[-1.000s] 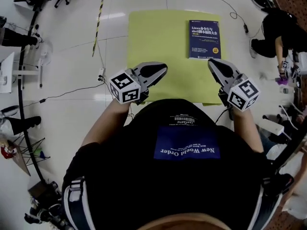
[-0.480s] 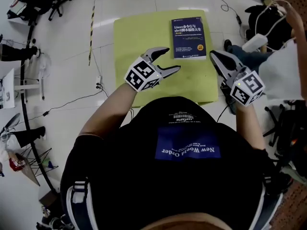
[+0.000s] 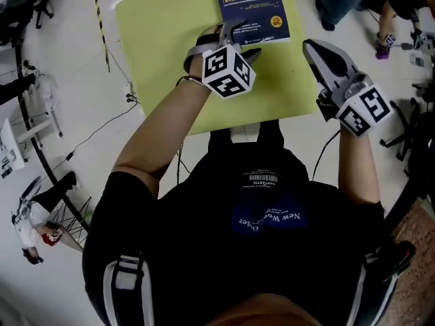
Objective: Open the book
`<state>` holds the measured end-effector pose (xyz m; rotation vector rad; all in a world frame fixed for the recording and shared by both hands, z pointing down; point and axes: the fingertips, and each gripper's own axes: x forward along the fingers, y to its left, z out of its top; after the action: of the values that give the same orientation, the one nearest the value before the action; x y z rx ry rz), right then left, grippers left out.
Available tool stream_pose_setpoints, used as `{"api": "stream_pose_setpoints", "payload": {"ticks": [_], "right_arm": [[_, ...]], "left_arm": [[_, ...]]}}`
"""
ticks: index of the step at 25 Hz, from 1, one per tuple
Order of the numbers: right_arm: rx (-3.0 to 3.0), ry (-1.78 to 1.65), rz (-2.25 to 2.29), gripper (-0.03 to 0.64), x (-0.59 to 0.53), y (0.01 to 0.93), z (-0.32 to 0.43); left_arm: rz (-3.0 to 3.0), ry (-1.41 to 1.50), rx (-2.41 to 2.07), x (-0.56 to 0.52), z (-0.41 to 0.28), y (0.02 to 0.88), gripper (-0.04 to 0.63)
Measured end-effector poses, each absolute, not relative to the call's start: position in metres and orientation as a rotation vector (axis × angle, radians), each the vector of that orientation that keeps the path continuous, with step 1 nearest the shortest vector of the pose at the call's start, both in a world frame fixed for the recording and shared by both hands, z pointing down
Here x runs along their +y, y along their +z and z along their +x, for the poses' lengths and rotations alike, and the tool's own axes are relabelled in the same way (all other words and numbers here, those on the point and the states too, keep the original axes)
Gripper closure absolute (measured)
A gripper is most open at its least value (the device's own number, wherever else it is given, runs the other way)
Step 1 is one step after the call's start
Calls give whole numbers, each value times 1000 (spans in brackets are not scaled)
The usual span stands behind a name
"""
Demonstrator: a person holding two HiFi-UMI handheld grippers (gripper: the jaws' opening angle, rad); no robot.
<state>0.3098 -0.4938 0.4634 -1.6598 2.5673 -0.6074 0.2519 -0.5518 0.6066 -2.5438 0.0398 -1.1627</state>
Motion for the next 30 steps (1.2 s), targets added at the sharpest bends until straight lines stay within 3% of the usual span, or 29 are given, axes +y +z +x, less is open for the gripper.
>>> {"api": "stream_pose_setpoints", "payload": {"ticks": [10,23,30], "right_arm": [[2500,-666,-1638,630,-477,527,349],[2514,-670,-1677,630,-457,539,354],[2519,-690,-1648,630,-461,540,345]], "left_arm": [[-2299,-1294,-27,-549,318,691,268],[-2604,-1336,-161,-545,316,679,330],[-2687,-1292,-176,-538,315,673,473]]}}
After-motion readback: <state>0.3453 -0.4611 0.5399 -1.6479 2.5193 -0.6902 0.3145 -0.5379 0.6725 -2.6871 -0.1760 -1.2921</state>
